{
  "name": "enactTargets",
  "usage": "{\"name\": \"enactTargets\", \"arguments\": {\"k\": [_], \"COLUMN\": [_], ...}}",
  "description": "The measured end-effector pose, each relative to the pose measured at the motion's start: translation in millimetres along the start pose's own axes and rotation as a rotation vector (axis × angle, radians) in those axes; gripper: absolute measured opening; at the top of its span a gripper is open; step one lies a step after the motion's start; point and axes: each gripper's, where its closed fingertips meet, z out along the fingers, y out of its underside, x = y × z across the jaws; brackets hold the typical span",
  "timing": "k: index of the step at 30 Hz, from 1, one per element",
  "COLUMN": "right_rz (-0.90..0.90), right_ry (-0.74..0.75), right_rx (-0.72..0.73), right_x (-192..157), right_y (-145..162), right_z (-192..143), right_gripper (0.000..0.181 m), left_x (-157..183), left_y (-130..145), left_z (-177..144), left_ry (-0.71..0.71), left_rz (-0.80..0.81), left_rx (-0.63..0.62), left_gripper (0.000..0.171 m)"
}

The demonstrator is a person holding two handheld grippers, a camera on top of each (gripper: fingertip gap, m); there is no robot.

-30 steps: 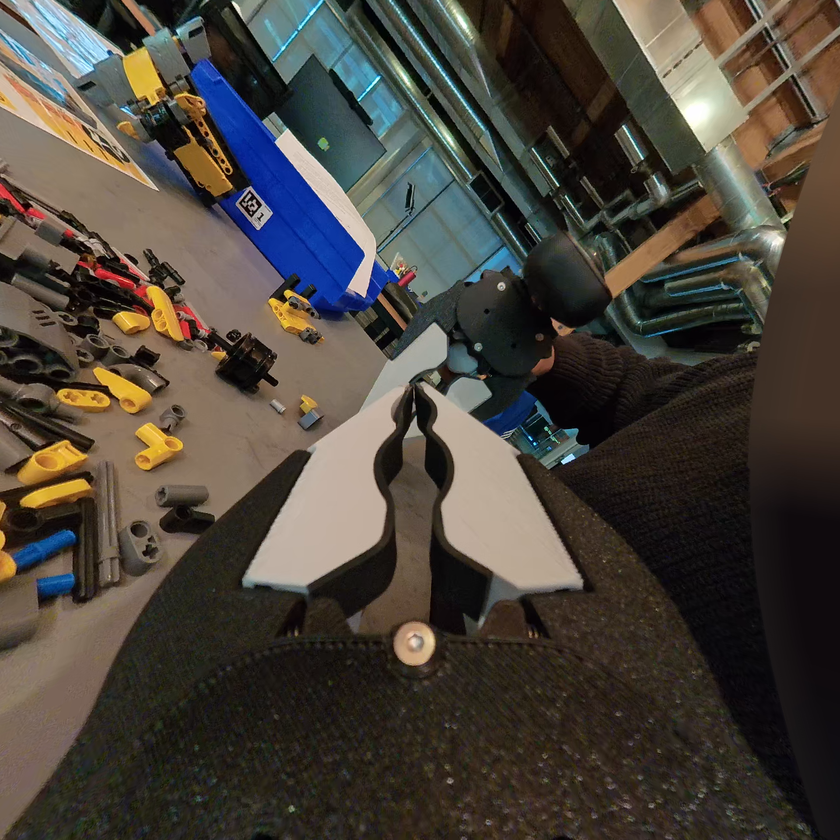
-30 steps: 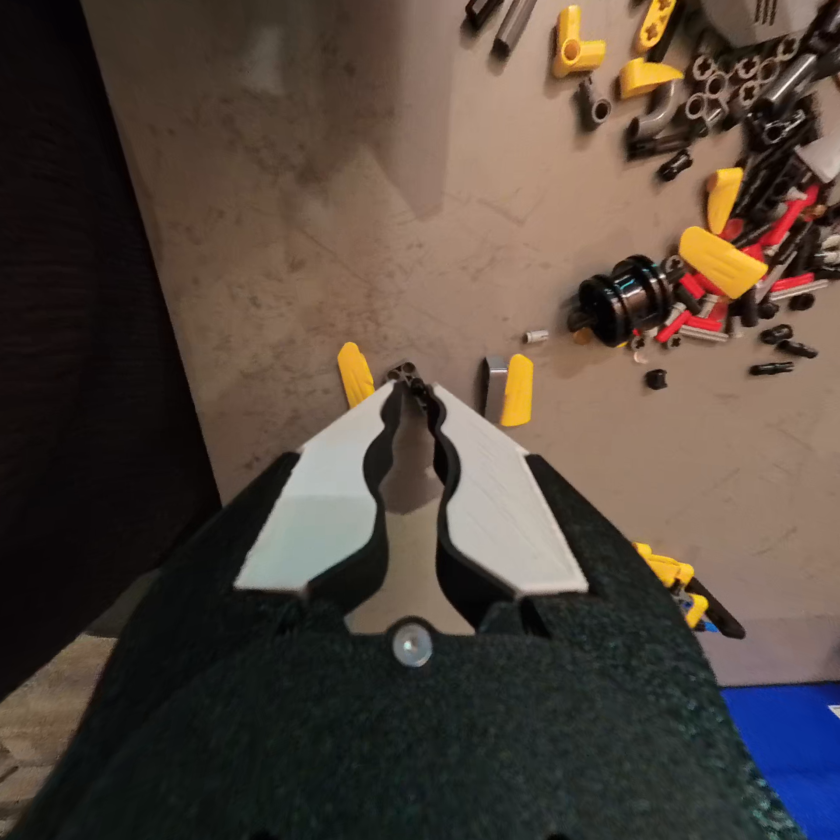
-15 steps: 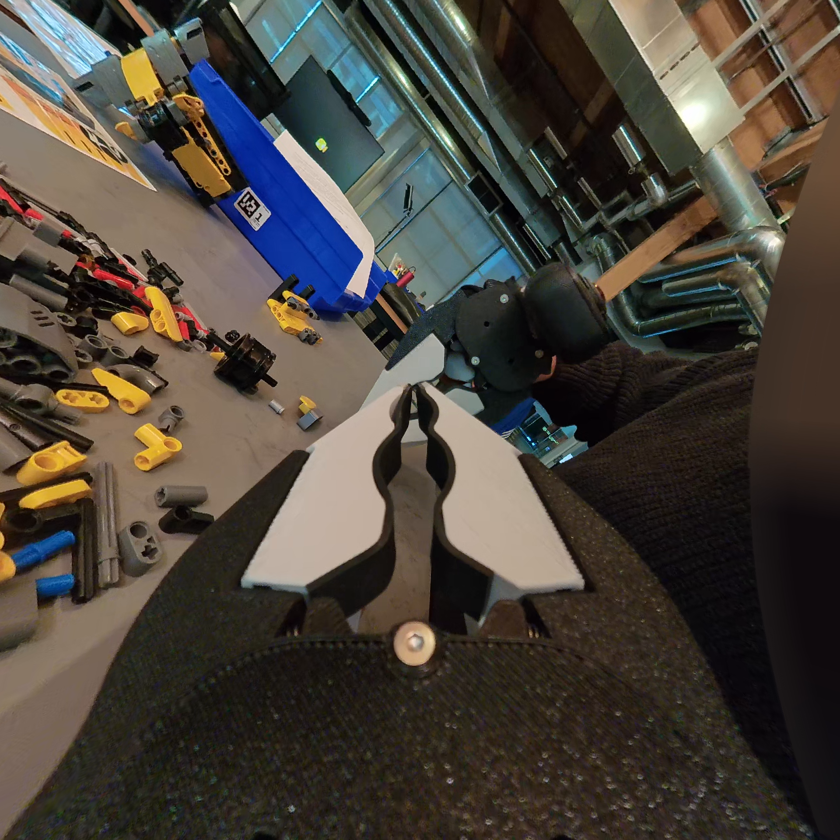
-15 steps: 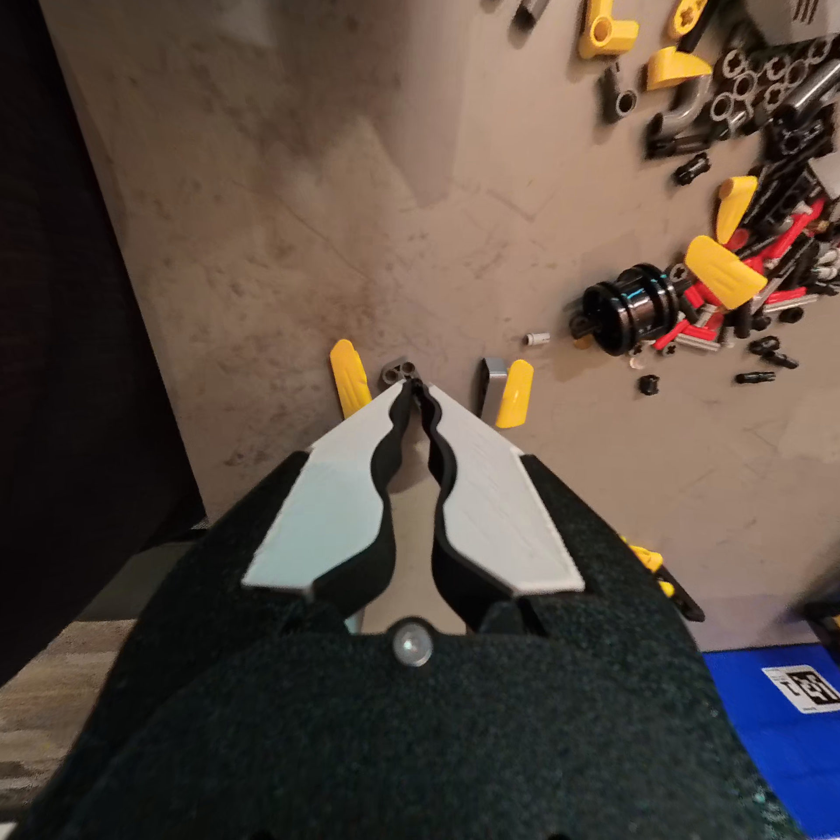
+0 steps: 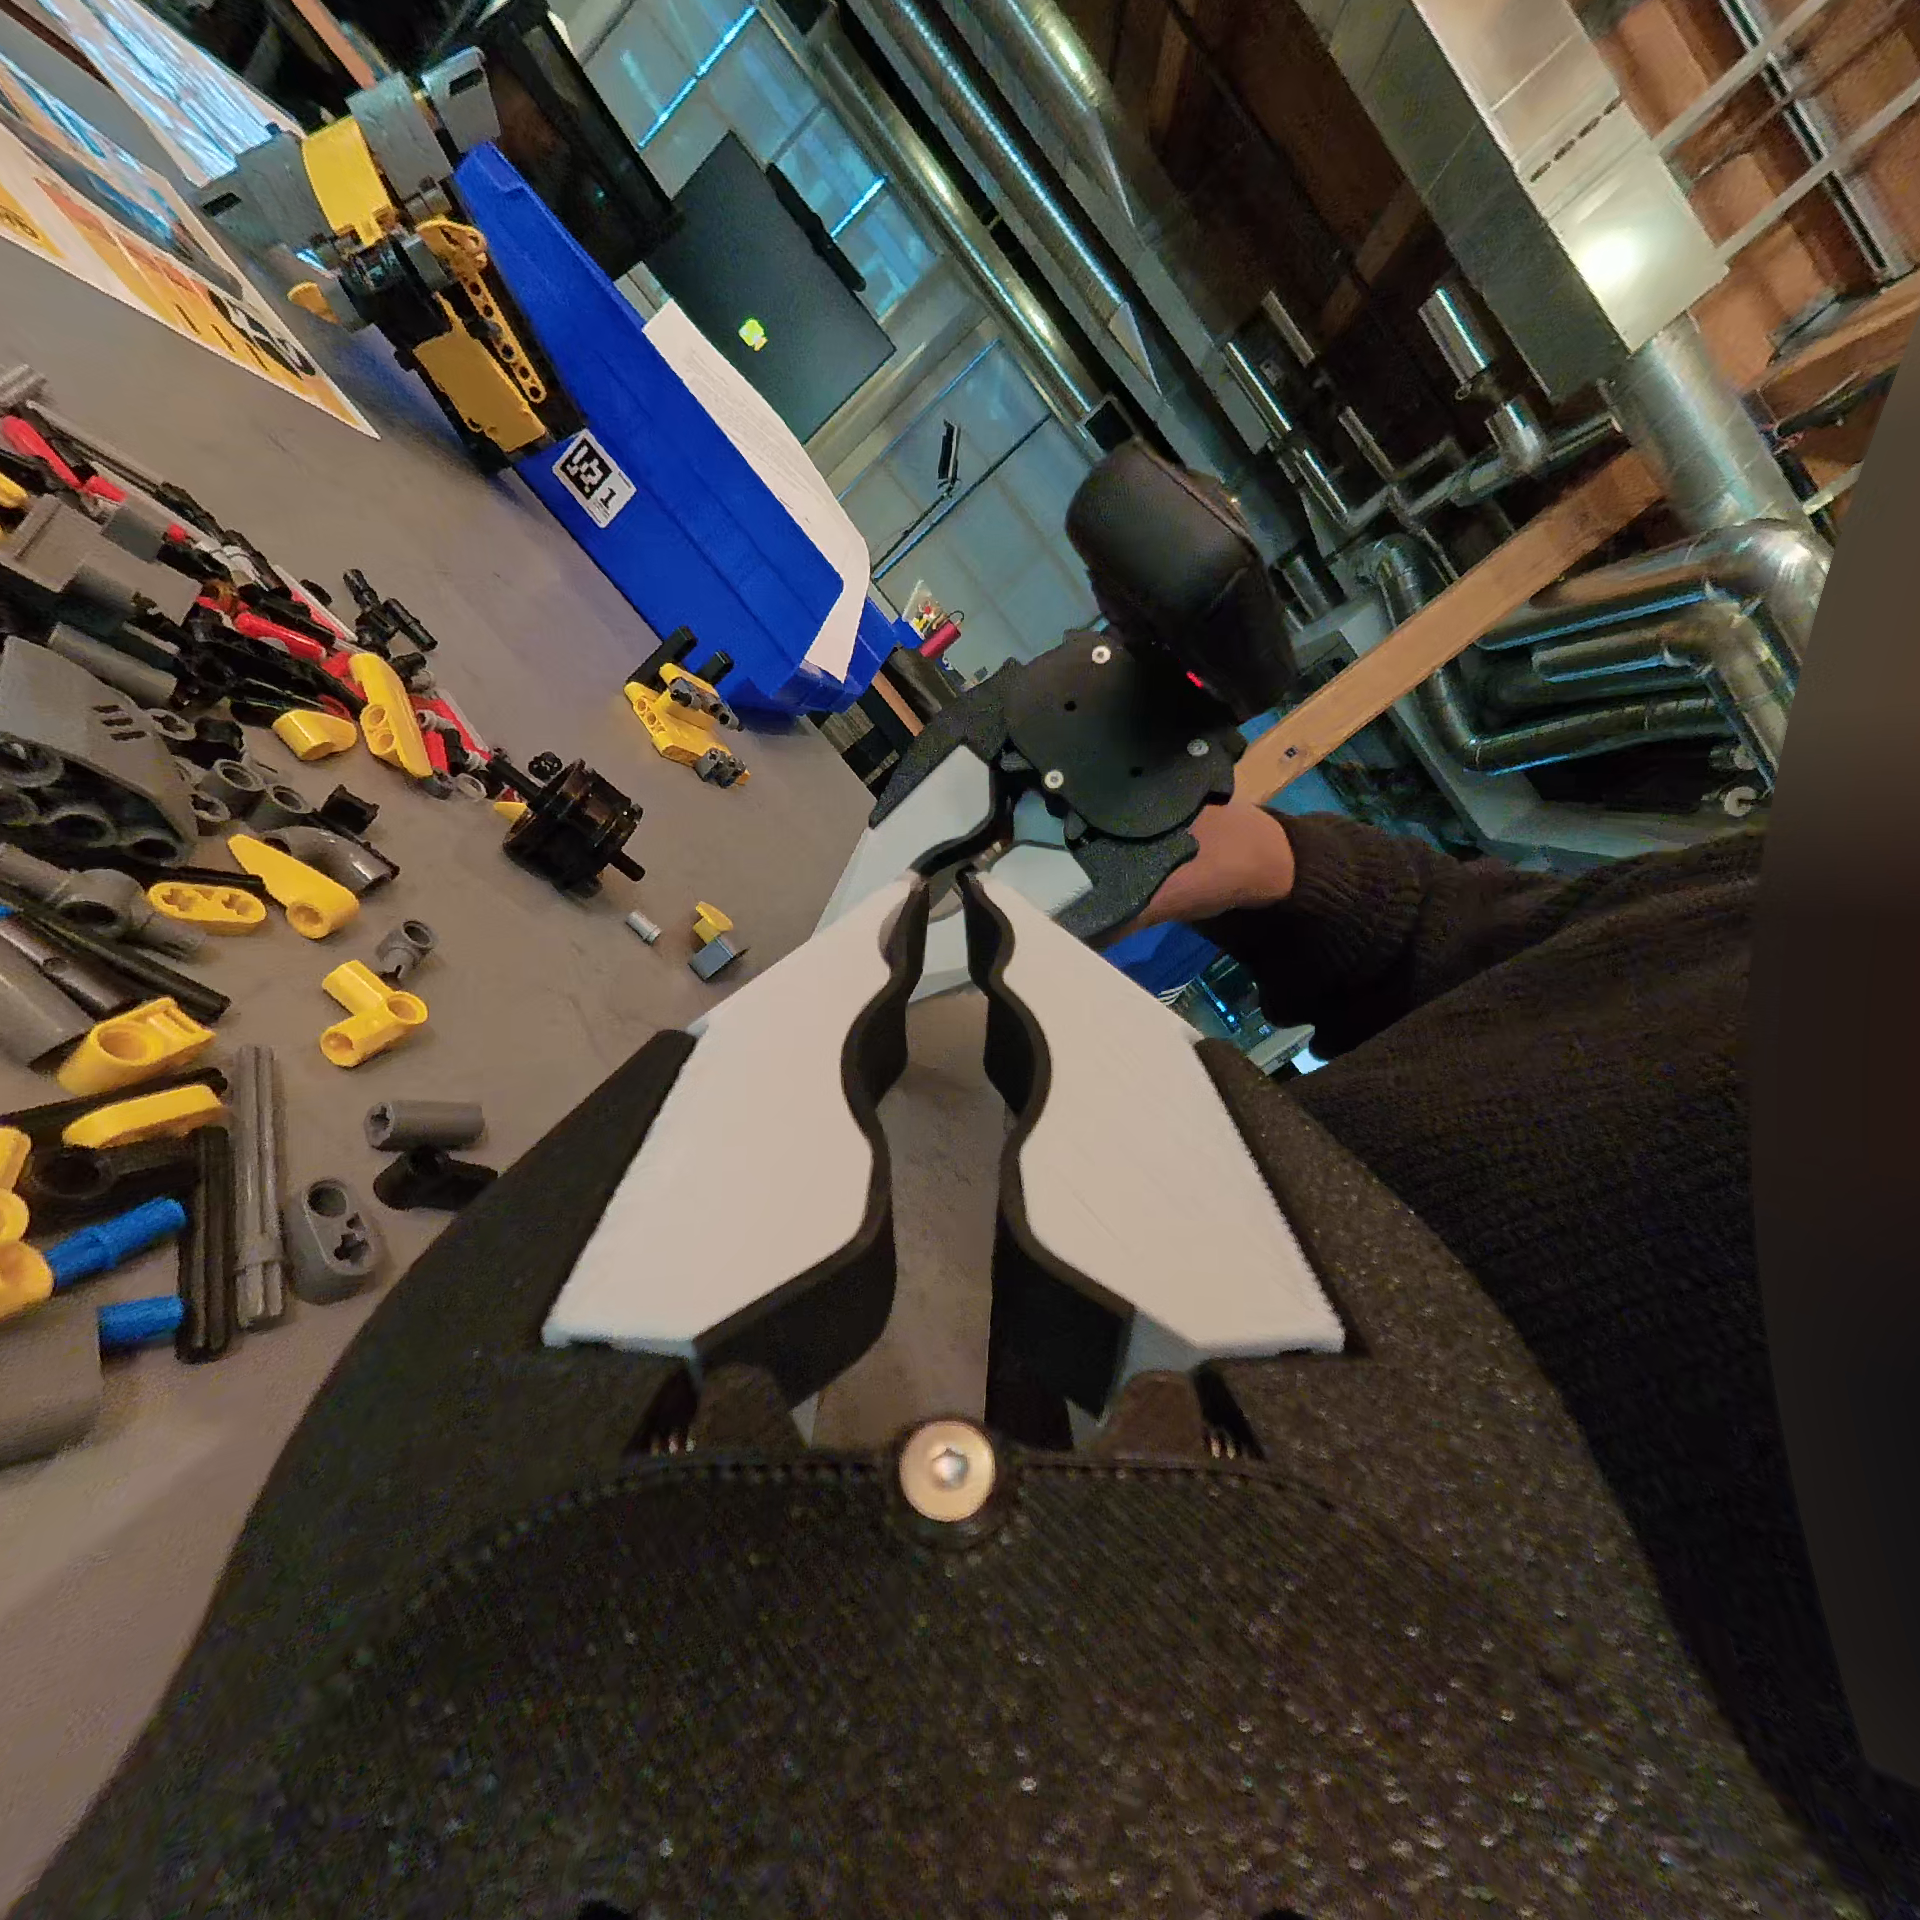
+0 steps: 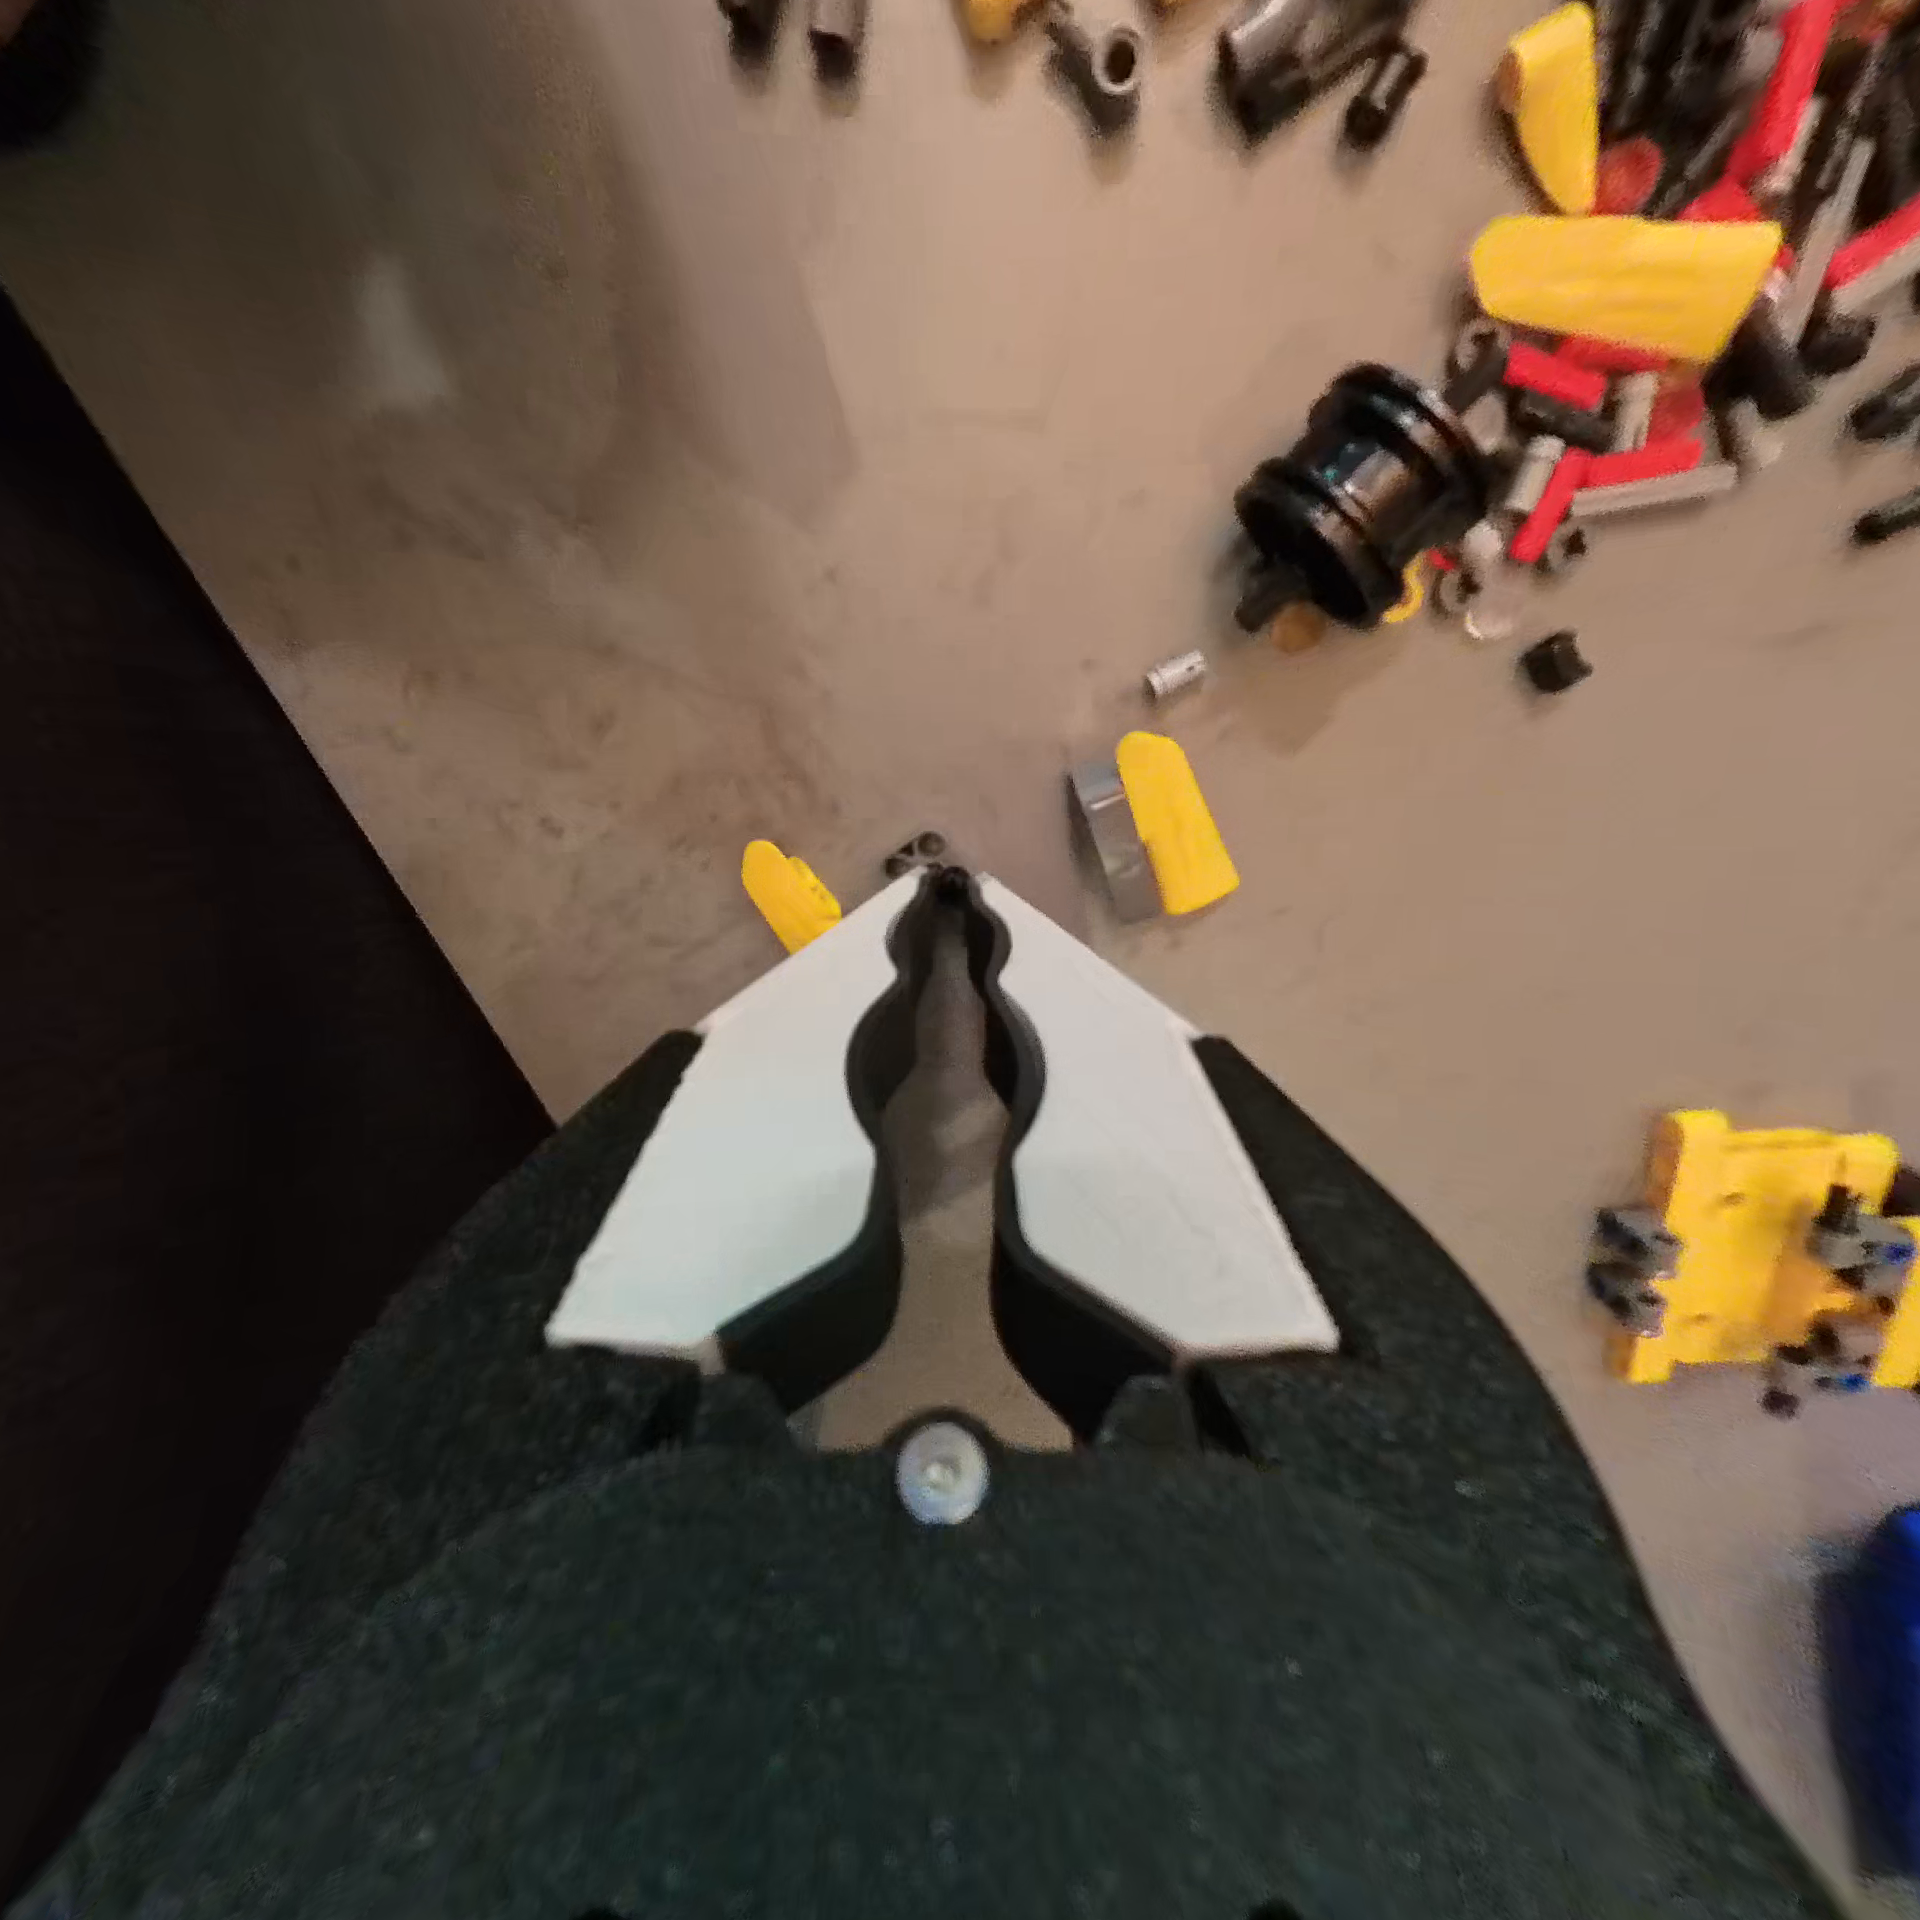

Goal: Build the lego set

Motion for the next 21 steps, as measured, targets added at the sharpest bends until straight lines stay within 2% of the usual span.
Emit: {"name": "enactTargets", "arguments": {"k": [2, 4, 9, 17, 21], "right_rz": [0.021, -0.011, -0.084, -0.164, -0.165], "right_ry": [0.007, -0.001, 0.056, -0.004, 0.004], "right_rx": [0.009, 0.036, 0.070, 0.208, 0.180], "right_x": [2, -1, 8, 9, 11], "right_y": [3, 3, 8, 2, 7], "right_z": [-1, -3, -8, -6, -3], "right_gripper": [0.008, 0.024, 0.023, 0.023, 0.020], "left_x": [0, 0, -1, 2, 2], "left_y": [0, 0, 3, 4, 7], "left_z": [0, 0, 2, 2, 4], "left_ry": [-0.001, -0.003, -0.007, 0.008, 0.002], "left_rz": [-0.001, -0.001, -0.004, 0.002, 0.006], "left_rx": [-0.001, -0.003, -0.019, -0.025, -0.040], "left_gripper": [0.002, 0.002, 0.000, 0.000, 0.001]}}
